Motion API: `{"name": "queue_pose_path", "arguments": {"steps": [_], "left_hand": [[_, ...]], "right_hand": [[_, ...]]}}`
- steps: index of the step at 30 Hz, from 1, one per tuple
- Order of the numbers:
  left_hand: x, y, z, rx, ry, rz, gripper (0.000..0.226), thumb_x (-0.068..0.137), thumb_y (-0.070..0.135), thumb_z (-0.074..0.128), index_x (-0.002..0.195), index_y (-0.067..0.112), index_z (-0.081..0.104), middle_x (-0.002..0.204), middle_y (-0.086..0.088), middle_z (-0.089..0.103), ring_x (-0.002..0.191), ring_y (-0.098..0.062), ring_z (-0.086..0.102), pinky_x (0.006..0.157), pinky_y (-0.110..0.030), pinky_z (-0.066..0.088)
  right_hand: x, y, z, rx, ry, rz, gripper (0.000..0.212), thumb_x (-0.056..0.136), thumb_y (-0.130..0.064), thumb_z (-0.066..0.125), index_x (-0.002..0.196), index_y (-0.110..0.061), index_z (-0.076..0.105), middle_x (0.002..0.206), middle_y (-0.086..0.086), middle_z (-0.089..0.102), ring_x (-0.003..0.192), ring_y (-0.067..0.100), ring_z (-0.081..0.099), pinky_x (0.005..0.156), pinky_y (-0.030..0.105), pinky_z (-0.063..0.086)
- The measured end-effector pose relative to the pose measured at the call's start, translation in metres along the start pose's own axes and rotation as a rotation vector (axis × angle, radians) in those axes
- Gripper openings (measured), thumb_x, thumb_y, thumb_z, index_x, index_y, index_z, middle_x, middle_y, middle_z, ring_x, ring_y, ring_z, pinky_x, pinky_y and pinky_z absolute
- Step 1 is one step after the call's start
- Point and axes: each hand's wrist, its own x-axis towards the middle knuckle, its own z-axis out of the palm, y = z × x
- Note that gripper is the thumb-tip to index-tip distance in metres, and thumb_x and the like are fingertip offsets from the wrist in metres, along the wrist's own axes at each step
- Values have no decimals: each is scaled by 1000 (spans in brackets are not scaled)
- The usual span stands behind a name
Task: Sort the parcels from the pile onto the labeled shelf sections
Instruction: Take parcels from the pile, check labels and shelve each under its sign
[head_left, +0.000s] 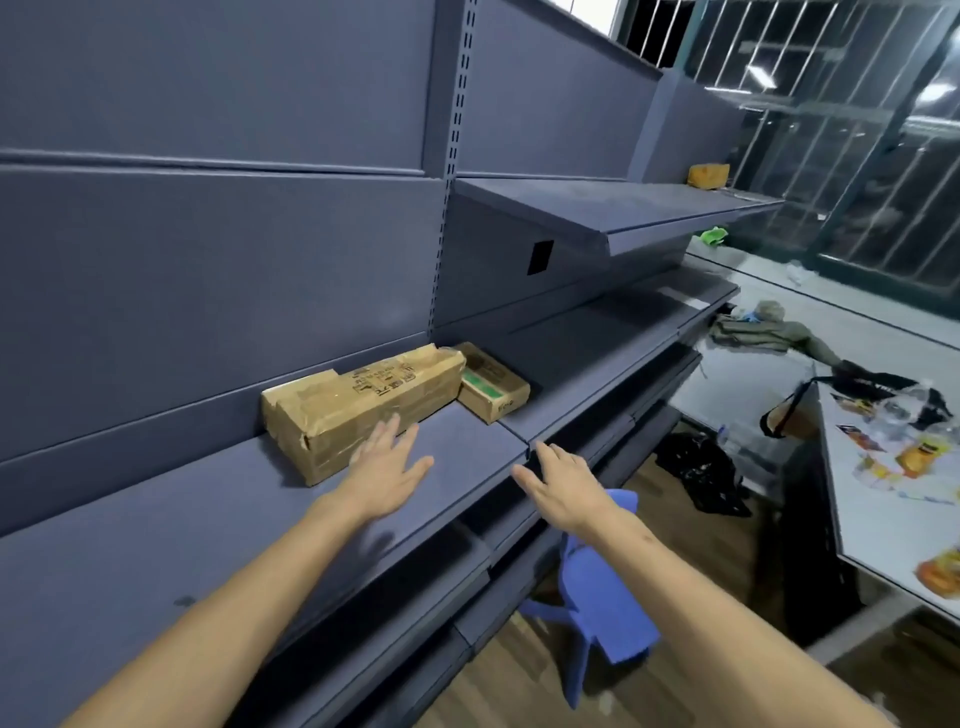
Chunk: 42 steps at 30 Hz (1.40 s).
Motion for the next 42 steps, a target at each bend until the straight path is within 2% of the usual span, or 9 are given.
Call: {"name": "queue_pose_path", "arguments": {"steps": [11, 15, 19, 22, 30, 36, 39, 41, 42], "left_hand": [[30, -78, -32, -292, 293, -342, 65, 95, 51, 36, 151, 28, 14, 159, -16, -3, 147, -29, -1, 119, -43, 11], [41, -90, -27, -482, 266, -536, 65, 97, 49, 37, 151, 36, 2, 160, -8, -5, 147, -24, -9, 118, -40, 4], [54, -92, -26, -560, 261, -572, 65, 100, 42, 35, 152, 27, -2, 160, 5, 7, 148, -17, -1, 119, -34, 5], [63, -91, -23, -546, 255, -621, 66, 100, 44, 34, 153, 24, 0, 160, 1, 10, 147, -16, 4, 117, -32, 8], [65, -80, -25, -519, 311, -658, 66, 100, 37, 42, 153, 18, 9, 158, 3, 17, 144, -16, 21, 112, -25, 19], [46, -69, -25, -564, 418, -614, 67, 91, 27, 54, 148, 37, 21, 131, -4, 50, 123, -20, 47, 104, -34, 38], [32, -55, -28, -602, 496, -646, 69, 95, 25, 53, 149, 39, 13, 122, -5, 40, 98, 4, 45, 89, -13, 32], [23, -44, -28, -620, 564, -667, 57, 96, 31, 51, 145, 41, 23, 117, -3, 36, 95, 4, 45, 80, -7, 31], [19, -41, -28, -629, 594, -672, 47, 96, 35, 50, 140, 39, 35, 117, -2, 35, 101, -3, 47, 86, -11, 32]], "right_hand": [[178, -53, -16, 194, -44, -138, 62, 99, -47, 39, 148, -10, 28, 149, 19, 36, 136, 38, 30, 108, 40, 28], [242, -67, -7, 298, -35, -129, 67, 95, -47, 44, 150, -13, 25, 150, 20, 33, 138, 38, 28, 110, 46, 27], [287, -78, -4, 360, -68, -136, 70, 95, -46, 48, 153, -17, 22, 157, 16, 20, 143, 36, 18, 114, 45, 21], [310, -79, 4, 399, -125, -133, 71, 93, -47, 51, 151, -15, 26, 154, 14, 27, 139, 35, 30, 113, 47, 28], [322, -69, 10, 467, -69, -210, 63, 86, -47, 64, 136, -11, 48, 136, 10, 48, 117, 27, 54, 99, 44, 47], [296, -52, 0, 651, -47, -295, 89, 84, -29, 73, 153, -23, 18, 144, 10, 37, 127, 24, 46, 105, 35, 37], [277, -41, -11, 694, -101, -355, 100, 79, -20, 77, 153, -36, 11, 131, 7, 37, 109, 15, 46, 98, 26, 34], [262, -34, -19, 692, -123, -386, 97, 77, -18, 76, 151, -41, 18, 125, 6, 40, 101, 11, 48, 95, 26, 35], [253, -32, -23, 688, -124, -396, 90, 77, -18, 75, 148, -42, 25, 122, 5, 41, 99, 7, 47, 93, 25, 34]]}}
